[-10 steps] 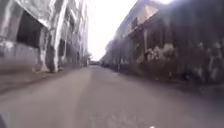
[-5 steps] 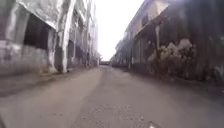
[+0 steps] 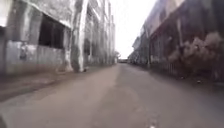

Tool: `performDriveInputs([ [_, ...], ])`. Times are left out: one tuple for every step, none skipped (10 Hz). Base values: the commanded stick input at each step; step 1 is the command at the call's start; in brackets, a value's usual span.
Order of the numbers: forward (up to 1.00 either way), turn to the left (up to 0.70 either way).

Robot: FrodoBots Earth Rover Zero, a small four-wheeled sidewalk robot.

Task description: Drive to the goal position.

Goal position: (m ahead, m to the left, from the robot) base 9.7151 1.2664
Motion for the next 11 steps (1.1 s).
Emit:
performDriveInputs([
  [0.5, 0.0],
  [0.5, 0.0],
  [0.5, 0.0],
  [0.5, 0.0],
  [0.5, 0.0],
  [0.5, 0.0],
  [0.5, 0.0],
  [0.5, 0.0],
  [0.5, 0.0],
  [0.5, 0.0],
  [0.5, 0.0],
])
